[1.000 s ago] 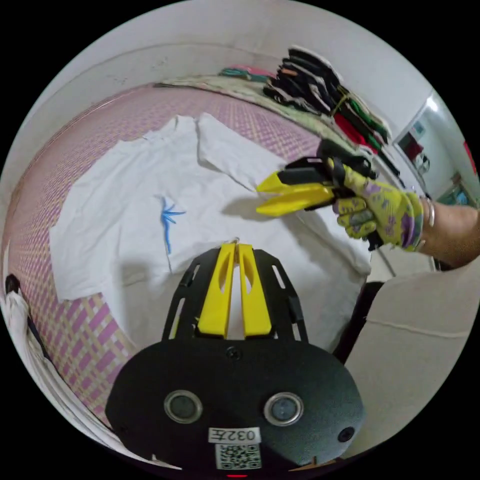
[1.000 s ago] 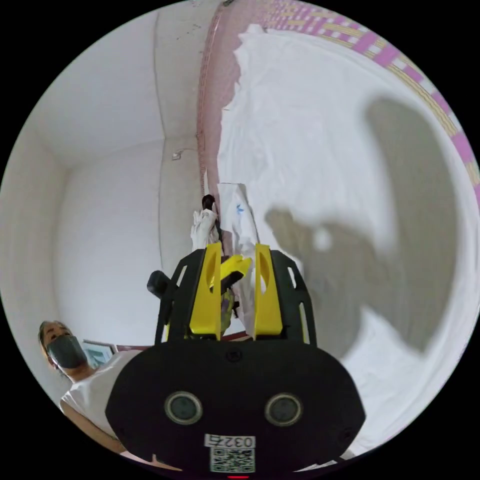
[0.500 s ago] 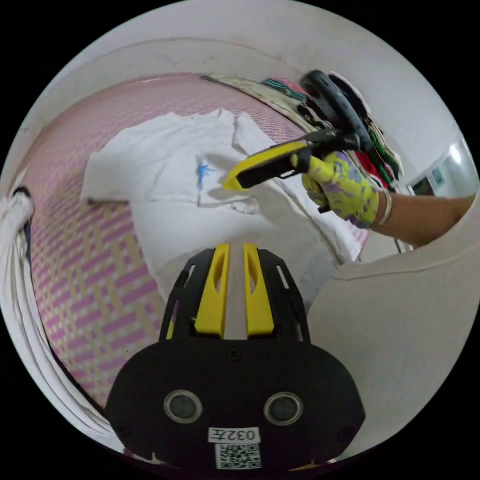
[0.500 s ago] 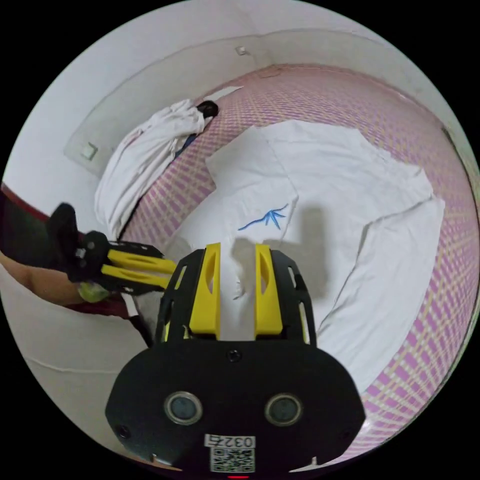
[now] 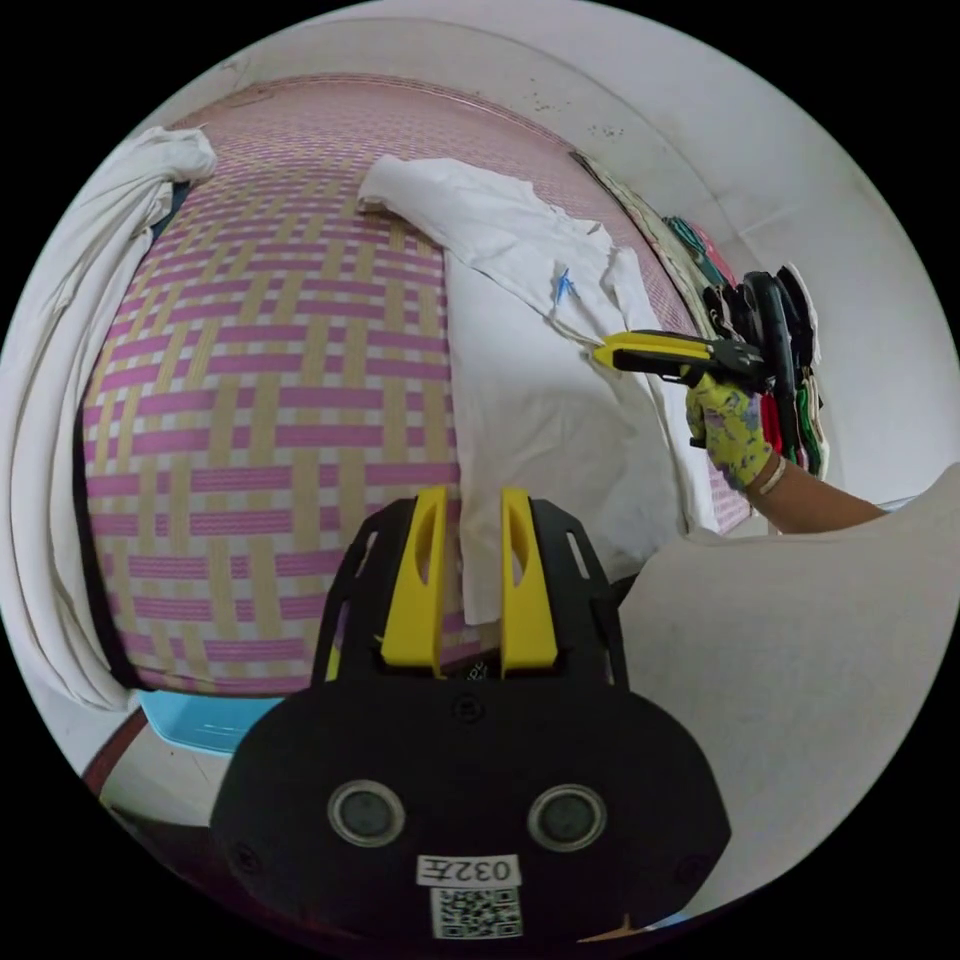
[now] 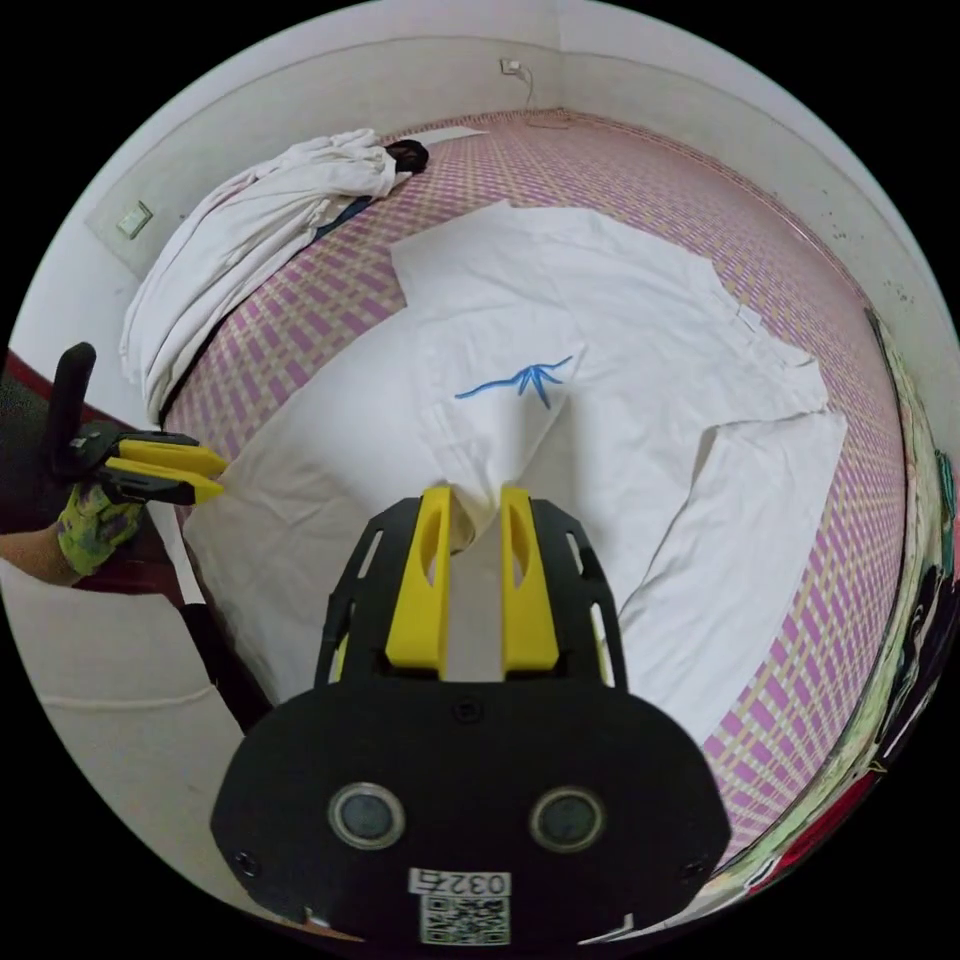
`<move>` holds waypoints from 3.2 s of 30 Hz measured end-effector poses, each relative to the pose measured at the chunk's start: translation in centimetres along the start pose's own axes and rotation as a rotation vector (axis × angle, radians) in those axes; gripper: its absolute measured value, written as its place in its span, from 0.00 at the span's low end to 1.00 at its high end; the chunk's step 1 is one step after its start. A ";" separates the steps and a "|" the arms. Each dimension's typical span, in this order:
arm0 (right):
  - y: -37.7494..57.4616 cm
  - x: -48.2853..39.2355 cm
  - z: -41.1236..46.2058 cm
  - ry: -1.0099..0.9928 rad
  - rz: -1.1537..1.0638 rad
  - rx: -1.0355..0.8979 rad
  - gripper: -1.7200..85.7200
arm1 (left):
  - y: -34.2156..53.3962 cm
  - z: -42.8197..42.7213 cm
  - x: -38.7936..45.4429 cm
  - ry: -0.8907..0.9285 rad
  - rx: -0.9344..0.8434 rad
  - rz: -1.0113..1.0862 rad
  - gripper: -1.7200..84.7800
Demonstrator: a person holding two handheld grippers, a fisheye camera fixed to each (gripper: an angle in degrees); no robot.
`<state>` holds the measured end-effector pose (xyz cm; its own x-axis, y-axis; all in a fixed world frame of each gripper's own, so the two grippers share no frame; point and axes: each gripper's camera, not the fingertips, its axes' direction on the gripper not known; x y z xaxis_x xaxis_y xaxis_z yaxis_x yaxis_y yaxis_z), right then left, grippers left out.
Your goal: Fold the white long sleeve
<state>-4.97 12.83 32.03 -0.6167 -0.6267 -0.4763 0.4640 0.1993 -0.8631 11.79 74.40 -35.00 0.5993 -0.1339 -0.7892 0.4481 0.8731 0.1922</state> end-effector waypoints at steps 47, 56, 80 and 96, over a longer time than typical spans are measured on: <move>6.0 46.3 -26.3 -0.518 0.527 0.773 0.01 | -6.7 3.7 13.5 0.026 -0.277 0.352 0.01; 6.1 49.3 -24.3 -0.463 0.635 0.761 0.01 | -6.7 3.8 11.4 0.187 -0.268 0.366 0.01; -2.6 32.5 -23.4 -0.413 0.217 0.618 0.01 | -2.1 3.7 4.5 0.336 -0.178 0.355 0.01; 0.6 6.1 -12.5 -0.471 -0.246 0.366 0.01 | -5.2 2.4 -5.5 0.579 -0.117 0.330 0.00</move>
<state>-16.43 18.57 26.51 -0.4262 -0.9015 -0.0751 0.5827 -0.2101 -0.7851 7.77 69.49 -30.19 0.2261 0.3931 -0.8913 0.2085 0.8742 0.4385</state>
